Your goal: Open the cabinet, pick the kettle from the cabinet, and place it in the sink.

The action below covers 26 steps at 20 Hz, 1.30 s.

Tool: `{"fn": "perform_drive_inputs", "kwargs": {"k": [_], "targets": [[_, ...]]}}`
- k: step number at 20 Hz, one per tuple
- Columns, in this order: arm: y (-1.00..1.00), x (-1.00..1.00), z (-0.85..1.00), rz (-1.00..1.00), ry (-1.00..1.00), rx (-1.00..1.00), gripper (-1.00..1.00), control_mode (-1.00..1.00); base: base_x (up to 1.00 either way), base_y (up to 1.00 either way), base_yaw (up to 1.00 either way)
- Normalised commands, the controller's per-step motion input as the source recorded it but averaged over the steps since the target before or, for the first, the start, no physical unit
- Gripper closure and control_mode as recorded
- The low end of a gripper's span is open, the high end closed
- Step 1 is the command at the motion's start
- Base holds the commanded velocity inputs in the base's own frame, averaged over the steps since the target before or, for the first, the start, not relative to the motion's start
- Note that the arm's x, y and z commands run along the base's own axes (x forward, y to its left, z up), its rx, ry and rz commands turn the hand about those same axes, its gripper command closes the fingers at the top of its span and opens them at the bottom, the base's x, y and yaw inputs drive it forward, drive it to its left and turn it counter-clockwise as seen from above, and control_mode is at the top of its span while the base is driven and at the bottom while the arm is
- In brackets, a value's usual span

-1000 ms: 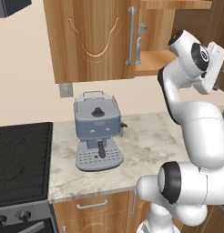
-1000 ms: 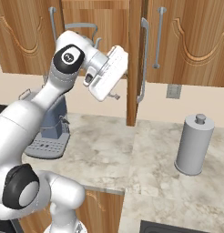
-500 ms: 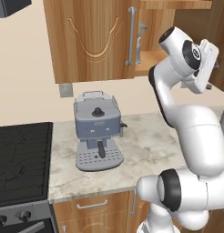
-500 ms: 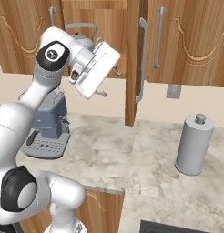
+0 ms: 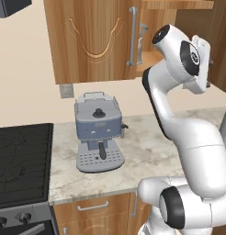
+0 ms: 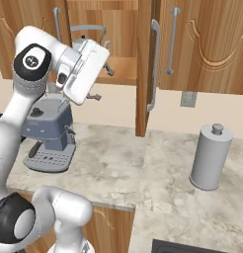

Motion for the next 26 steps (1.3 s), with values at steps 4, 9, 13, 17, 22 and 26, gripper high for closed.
{"fn": "perform_drive_inputs", "kwargs": {"k": [4,9,13,17,22,26], "targets": [[0.32,-0.26,0.13,0.34,0.02,-0.12,-1.0,-1.0,0.0,0.0,0.0],[0.26,-0.2,0.14,0.36,0.07,-0.09,-1.0,-1.0,0.0,0.0,0.0],[0.25,-0.18,0.12,0.37,0.07,-0.07,-1.0,-1.0,0.0,0.0,0.0],[0.29,-0.19,0.14,0.39,0.07,-0.07,-1.0,-1.0,0.0,0.0,0.0],[0.38,-0.08,0.15,0.36,0.1,-0.12,-1.0,-1.0,0.0,0.0,0.0],[0.39,0.0,0.18,0.25,0.16,-0.14,-1.0,-1.0,0.0,0.0,0.0]]}}
